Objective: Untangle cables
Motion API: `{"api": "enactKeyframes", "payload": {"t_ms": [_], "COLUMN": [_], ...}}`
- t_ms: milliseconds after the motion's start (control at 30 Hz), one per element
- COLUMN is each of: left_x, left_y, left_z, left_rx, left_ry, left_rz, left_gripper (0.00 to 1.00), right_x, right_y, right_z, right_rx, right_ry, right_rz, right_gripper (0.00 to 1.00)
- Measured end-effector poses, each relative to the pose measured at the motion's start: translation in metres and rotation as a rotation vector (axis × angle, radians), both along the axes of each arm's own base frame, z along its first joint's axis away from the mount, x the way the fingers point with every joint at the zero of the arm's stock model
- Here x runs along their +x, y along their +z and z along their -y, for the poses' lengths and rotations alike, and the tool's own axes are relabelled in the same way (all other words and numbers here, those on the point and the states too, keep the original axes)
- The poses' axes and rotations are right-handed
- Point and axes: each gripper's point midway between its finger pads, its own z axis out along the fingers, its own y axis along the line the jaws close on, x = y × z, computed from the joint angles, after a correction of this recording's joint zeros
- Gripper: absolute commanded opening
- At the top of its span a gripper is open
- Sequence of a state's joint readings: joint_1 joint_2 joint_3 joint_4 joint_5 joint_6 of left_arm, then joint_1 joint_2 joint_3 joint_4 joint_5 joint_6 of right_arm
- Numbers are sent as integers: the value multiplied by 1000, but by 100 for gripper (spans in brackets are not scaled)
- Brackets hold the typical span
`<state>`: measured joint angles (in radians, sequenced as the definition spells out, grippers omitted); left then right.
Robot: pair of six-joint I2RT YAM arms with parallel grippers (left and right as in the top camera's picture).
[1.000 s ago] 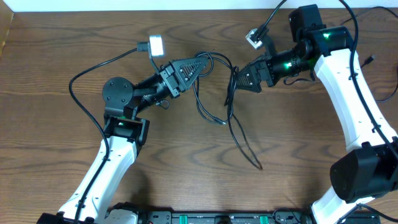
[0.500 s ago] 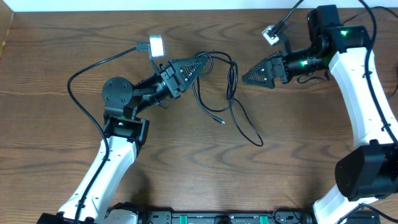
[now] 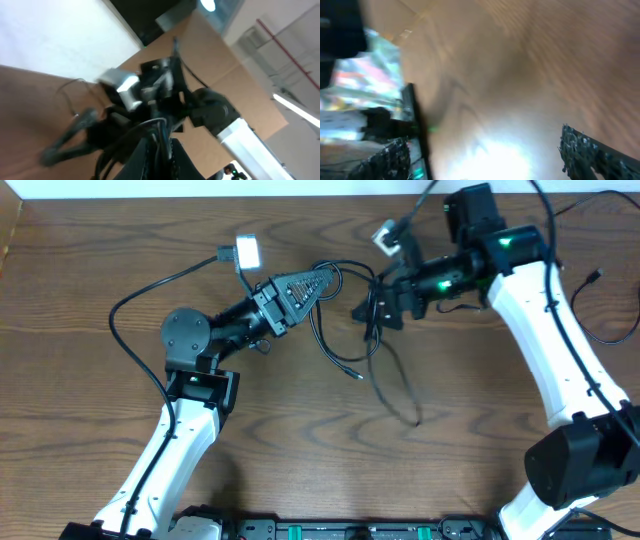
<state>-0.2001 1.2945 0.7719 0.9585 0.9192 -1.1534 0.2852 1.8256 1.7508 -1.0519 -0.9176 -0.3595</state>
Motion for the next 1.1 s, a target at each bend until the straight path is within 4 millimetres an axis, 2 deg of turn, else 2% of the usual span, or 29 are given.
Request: {"api": "enactKeyframes", "payload": {"t_ms": [67,100,133,200,300,367,433,467,600,733,900,1100], "left_x": [-2,-2,-3,-4,-5,-3,-2,-1,3,8,8,6], "left_y": [4,5,5,4,3,-1,-5,-7,-21,-56,-82,-95], "left_z": [0,0,0,1,2,2,3,3,3,4,3,3], "left_rx": [-13,-16,-18,-17,-16,-13,-8,-2,31,108,172,207], "left_ry": [-5,-9,-11,-25,-35,-35,-38,-36,-25,-11,-7,-8], "left_rz": [7,6,4,-4,-17,-33,-53,-59,-110,-221,-293,-326], "left_gripper": [8,8,8,8,9,17,31,42,61,79,83,87], "right_x": [4,6,8,11,16,20,25,28,52,74,102,141], "right_y": [-5,-7,-8,-9,-15,-18,-22,-24,-35,-40,-36,-18], "right_z": [-2,-3,-4,-3,3,7,17,21,65,109,146,184], "right_rx": [-39,-55,-67,-81,-123,-151,-192,-208,-312,-406,-490,-536], "right_ry": [-25,-34,-45,-62,-108,-141,-188,-207,-351,-494,-639,-826], "right_rz": [11,15,20,27,15,8,5,6,17,44,137,281], "right_gripper": [58,36,20,1,1,1,1,1,1,1,1,1]}}
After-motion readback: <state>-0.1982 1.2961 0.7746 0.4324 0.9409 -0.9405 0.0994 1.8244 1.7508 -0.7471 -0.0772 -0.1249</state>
